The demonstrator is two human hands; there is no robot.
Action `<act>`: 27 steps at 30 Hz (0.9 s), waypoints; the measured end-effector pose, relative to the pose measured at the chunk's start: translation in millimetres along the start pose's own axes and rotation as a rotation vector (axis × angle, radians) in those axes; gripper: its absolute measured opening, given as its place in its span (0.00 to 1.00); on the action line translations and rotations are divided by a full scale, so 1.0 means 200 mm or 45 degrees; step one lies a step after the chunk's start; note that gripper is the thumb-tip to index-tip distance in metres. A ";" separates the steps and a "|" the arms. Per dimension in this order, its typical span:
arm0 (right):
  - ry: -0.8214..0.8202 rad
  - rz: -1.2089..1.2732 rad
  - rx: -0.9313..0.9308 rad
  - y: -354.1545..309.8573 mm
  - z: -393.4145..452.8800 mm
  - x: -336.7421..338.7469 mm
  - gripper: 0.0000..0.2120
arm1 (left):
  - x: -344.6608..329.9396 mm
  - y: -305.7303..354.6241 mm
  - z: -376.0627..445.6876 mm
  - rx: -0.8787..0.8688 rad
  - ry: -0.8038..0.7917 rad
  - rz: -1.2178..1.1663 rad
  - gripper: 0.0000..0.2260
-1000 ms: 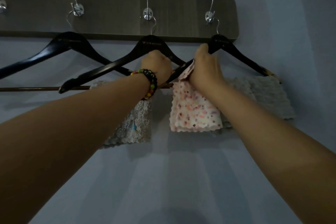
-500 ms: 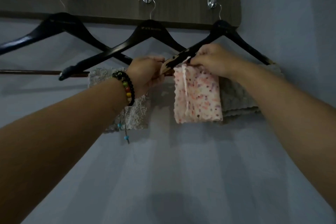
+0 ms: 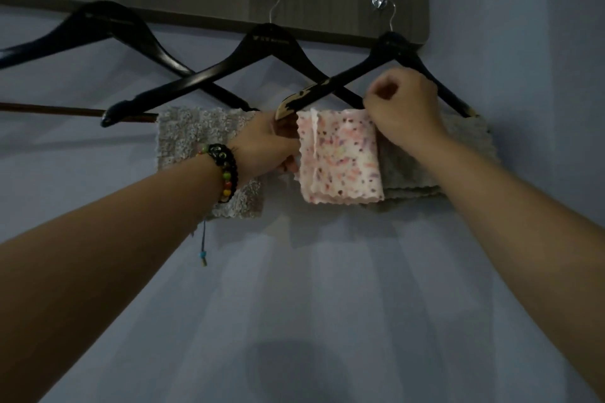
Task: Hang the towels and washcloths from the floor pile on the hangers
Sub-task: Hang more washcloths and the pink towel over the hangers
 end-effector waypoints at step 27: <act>-0.276 0.194 -0.277 -0.05 -0.01 -0.11 0.02 | 0.11 -0.02 -0.03 0.124 0.439 -0.783 0.08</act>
Point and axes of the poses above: each hand's wrist, its own z-axis towards the middle knuckle, its own x-axis out of the back of the hand, y = z × x, the point moved 9 cm from there along z, towards the middle knuckle, and after that the axes turned 12 degrees about -x, right-handed, at the moved point
